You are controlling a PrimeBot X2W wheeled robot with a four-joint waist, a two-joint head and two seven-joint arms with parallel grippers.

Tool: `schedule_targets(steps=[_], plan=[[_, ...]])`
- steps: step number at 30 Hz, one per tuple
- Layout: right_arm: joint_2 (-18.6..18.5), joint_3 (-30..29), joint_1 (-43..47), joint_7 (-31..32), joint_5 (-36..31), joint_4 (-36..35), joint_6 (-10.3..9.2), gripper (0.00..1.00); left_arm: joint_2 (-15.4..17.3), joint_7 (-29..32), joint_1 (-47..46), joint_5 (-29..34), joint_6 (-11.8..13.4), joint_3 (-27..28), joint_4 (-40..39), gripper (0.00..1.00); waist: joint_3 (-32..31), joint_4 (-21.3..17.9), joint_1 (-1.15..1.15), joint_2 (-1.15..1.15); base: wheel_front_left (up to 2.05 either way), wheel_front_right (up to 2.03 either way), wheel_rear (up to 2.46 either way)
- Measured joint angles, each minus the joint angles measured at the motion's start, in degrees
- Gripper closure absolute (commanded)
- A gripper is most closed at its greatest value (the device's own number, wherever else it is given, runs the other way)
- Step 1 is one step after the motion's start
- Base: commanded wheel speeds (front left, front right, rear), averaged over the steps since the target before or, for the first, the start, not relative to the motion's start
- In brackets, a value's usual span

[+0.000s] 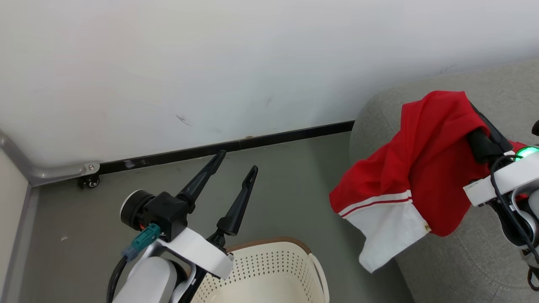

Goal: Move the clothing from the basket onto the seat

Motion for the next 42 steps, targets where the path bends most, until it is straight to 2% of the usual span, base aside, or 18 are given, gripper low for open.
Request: schedule_targets(steps=[26,35,42], plan=[[-1.82,-10.98,8.54,-0.49,-3.58,-2.71,-0.01,1.0,-0.43,0.0,2.97,1.04,-0.53,-8.06,-1.64,0.0,-0.59,-7.43,0.0,0.0,0.0,0.0,0.0],[-1.81,-12.92,10.62,-0.38,-4.28,-4.08,-0.01,1.0,-0.8,0.0,2.97,0.93,-0.54,-12.04,-3.36,0.0,-0.15,-10.43,0.0,0.0,0.0,0.0,0.0],[-1.43,-14.0,11.23,0.19,-4.88,-4.78,-0.01,1.0,-0.75,0.0,2.98,0.86,-0.54,-12.82,-4.03,0.0,0.39,-12.24,0.0,0.0,0.0,0.0,0.0]])
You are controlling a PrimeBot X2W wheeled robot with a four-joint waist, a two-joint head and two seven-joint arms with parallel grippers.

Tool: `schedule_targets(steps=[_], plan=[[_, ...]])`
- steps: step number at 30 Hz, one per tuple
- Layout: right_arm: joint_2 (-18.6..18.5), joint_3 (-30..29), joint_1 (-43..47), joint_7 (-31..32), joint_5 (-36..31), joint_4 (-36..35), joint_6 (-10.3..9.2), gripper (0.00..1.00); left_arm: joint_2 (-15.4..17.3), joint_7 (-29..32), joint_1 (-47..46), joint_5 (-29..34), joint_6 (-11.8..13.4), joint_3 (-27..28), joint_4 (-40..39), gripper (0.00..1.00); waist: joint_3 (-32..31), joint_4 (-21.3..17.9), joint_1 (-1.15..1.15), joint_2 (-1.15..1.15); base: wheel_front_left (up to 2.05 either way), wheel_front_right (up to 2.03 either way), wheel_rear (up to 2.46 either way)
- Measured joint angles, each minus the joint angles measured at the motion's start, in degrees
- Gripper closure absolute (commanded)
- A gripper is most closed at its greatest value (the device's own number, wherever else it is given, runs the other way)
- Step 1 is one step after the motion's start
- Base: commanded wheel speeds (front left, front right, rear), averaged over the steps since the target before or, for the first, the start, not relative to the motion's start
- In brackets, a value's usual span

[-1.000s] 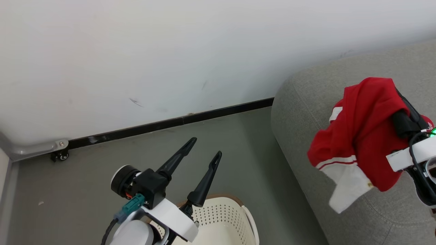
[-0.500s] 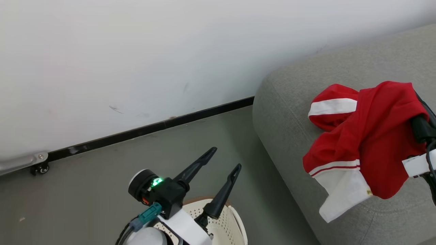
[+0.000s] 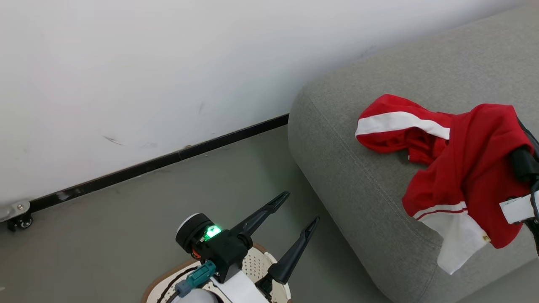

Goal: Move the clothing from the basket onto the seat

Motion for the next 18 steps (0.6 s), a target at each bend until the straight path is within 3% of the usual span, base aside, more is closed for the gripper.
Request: schedule_targets(steps=[10,18], plan=[[0.37,-0.04,-1.59,3.71,-1.97,0.81,0.0,1.0,1.15,0.0,0.53,0.04,-0.02,0.4,-0.31,0.0,2.0,-1.82,0.0,0.0,0.0,0.0,0.0],[-1.6,-1.37,-13.28,7.15,-5.56,2.13,0.0,1.0,3.1,0.0,0.53,0.75,0.04,2.53,-0.7,0.0,4.71,-1.7,0.0,0.0,0.0,0.0,0.0]])
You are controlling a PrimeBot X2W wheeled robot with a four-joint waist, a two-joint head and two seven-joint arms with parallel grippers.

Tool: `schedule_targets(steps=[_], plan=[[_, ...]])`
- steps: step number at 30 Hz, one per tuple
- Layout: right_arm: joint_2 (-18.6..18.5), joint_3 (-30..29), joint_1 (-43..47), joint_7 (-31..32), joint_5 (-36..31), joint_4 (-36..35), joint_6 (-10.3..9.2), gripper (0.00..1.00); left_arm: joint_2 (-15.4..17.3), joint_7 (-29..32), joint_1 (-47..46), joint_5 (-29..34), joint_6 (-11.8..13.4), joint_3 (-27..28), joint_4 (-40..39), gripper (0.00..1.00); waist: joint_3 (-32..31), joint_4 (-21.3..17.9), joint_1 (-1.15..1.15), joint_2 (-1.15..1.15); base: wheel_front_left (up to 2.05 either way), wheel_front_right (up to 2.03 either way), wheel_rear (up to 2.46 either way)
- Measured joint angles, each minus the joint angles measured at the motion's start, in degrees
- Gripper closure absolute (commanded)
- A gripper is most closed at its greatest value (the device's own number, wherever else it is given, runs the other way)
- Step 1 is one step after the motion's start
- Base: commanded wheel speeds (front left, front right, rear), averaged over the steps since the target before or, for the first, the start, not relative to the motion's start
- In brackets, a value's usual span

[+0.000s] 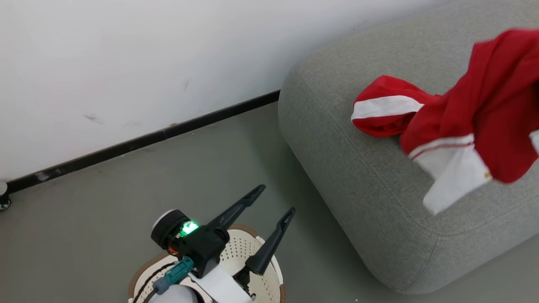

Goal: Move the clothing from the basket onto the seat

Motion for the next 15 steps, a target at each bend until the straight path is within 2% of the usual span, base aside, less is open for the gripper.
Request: schedule_targets(steps=[7,15], plan=[[-1.35,-2.81,-10.13,2.38,-1.1,2.27,0.0,1.0,1.2,0.0,-0.32,0.56,1.03,2.83,-1.92,0.0,2.79,1.08,0.0,0.0,0.0,0.0,0.0],[-2.33,-8.47,-17.99,3.43,-1.93,8.35,0.0,1.0,1.98,0.0,-3.03,2.02,1.59,3.68,-4.61,0.0,6.42,2.95,0.0,0.0,0.0,0.0,0.0]])
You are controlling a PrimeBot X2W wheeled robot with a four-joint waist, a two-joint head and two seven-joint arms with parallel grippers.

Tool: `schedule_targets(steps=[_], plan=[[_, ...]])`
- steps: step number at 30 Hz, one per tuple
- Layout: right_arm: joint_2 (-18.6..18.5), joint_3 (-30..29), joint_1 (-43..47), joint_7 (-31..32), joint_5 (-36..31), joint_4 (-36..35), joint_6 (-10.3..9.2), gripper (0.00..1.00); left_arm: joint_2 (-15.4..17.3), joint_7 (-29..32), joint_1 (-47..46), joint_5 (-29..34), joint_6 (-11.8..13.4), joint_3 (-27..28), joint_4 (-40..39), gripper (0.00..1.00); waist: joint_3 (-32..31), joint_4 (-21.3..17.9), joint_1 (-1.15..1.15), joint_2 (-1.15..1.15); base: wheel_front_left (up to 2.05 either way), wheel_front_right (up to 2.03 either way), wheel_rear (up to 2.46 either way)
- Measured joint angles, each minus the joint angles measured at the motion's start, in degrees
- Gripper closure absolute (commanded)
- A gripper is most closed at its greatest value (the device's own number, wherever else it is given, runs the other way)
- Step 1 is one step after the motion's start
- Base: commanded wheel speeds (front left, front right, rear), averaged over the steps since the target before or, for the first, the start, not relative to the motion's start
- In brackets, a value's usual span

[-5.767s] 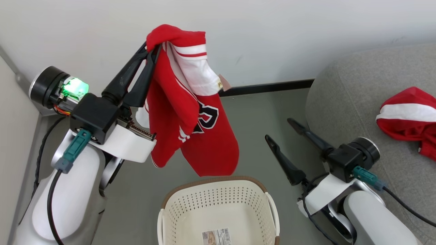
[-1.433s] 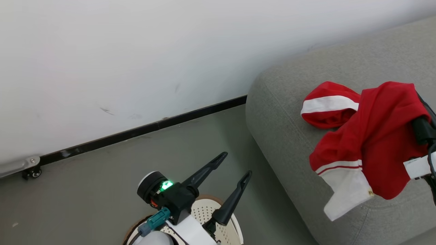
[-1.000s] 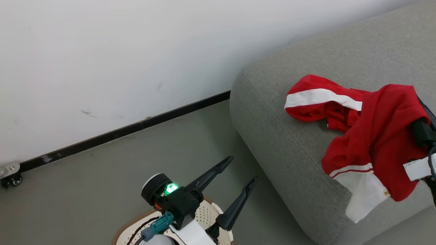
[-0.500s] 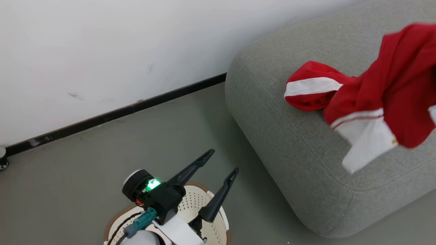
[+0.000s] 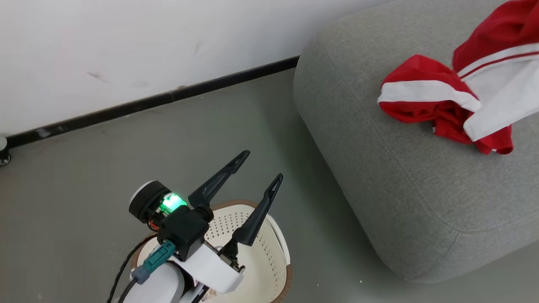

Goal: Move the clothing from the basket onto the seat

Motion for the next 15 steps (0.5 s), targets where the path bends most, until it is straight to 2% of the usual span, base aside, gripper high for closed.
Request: schedule_targets(steps=[7,15], plan=[[-2.75,-4.69,-3.26,-0.01,-2.1,7.33,0.0,1.0,0.48,0.33,-2.04,0.99,-0.01,-0.4,-2.24,0.0,3.3,1.93,0.0,0.0,0.0,0.0,0.0],[-2.01,-6.68,-3.27,-1.21,-2.38,12.88,0.0,1.0,0.59,1.6,-4.53,1.35,-0.08,-1.2,-3.69,0.0,7.15,3.97,0.0,0.0,0.0,0.0,0.0]])
